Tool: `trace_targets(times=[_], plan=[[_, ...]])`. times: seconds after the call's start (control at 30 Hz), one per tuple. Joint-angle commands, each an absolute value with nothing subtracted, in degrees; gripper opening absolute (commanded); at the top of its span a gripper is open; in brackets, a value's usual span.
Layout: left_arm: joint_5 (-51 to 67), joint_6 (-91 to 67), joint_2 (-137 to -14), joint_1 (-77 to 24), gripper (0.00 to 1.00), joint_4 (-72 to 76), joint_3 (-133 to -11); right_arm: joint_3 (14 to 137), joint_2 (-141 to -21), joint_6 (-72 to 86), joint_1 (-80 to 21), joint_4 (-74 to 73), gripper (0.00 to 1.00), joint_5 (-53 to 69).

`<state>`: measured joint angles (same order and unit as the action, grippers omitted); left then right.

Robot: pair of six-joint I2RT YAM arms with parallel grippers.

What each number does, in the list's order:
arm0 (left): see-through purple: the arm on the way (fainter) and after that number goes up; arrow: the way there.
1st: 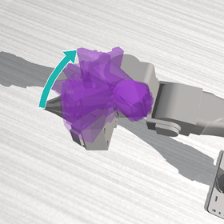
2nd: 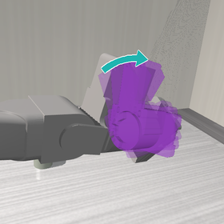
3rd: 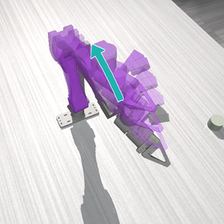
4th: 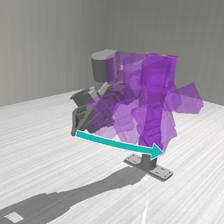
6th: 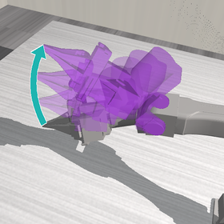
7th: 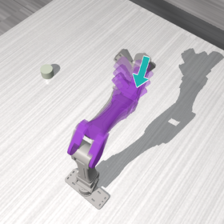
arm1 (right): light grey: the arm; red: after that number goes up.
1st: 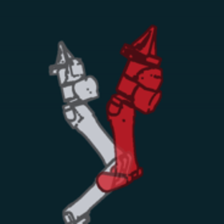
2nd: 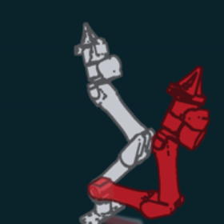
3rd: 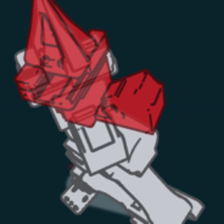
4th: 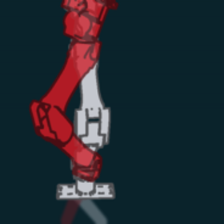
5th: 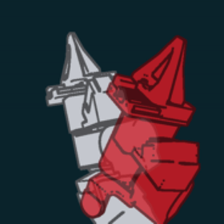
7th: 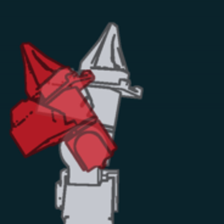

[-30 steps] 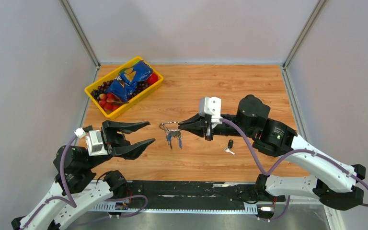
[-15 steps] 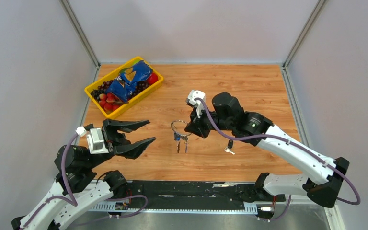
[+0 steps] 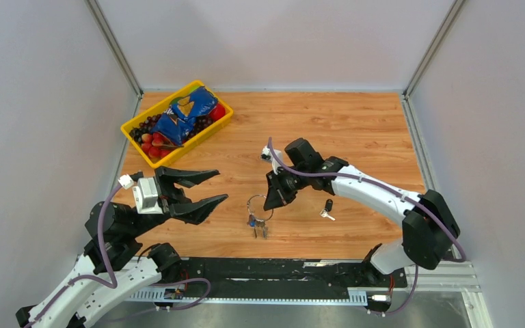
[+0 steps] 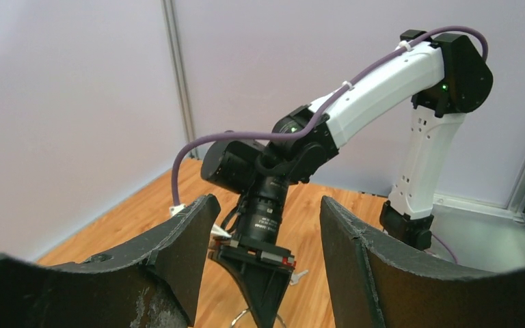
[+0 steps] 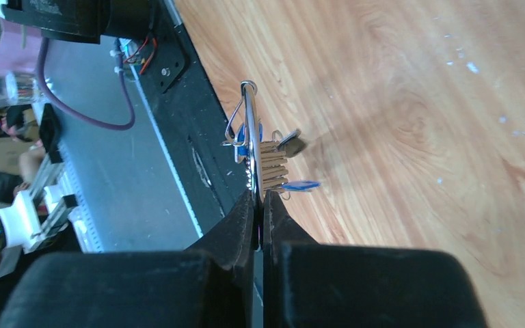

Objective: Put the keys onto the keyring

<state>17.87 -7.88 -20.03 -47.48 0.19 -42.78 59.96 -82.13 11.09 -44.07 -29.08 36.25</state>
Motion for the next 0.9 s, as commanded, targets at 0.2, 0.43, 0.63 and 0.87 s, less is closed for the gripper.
trace_targets(times=[0.2, 0.43, 0.63, 0.87], plan=[[18.0, -7.9, -20.7, -47.5, 0.68, 0.3, -42.5, 61.5, -85.6, 15.7, -43.0, -19.4, 0.0, 38.4], [17.6, -7.4, -20.1, -47.4, 0.68, 0.3, -41.7, 63.5, -81.1, 14.9, -36.8, -21.1, 0.0, 15.8], [17.6, -6.6, -19.9, -47.5, 0.68, 0.2, -41.4, 64.0, -76.8, 12.4, -31.3, -23.0, 0.0, -3.3], [17.3, -5.6, -19.8, -47.4, 0.7, -1.1, -40.6, 61.0, -74.7, 7.9, -31.2, -21.1, 0.0, -21.5]])
